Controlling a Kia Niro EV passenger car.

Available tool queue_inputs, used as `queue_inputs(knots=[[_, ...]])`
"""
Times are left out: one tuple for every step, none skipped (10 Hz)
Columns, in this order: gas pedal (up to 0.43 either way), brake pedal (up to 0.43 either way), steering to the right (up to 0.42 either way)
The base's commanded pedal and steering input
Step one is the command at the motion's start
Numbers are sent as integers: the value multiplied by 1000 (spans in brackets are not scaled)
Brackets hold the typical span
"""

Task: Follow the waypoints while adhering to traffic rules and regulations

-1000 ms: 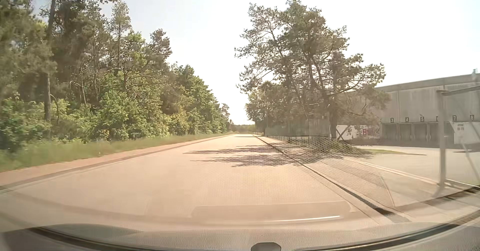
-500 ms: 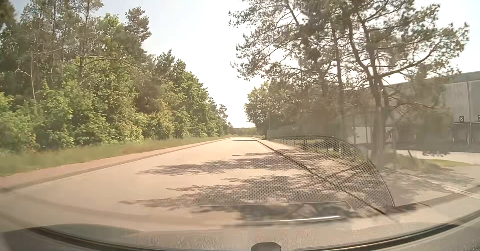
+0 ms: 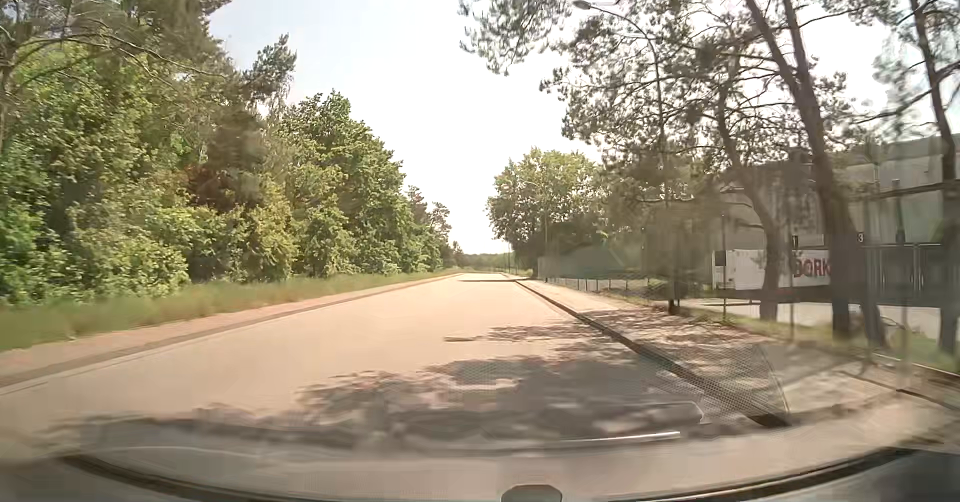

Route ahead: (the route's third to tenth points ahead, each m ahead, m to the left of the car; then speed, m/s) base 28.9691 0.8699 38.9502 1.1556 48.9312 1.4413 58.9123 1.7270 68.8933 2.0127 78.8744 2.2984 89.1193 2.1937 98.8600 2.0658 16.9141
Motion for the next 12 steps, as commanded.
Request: queue_inputs(knots=[[177,0,1],[177,0,1],[169,0,1],[169,0,1],[169,0,1],[169,0,1],[169,0,1],[169,0,1],[169,0,1],[169,0,1],[169,0,1],[169,0,1]])
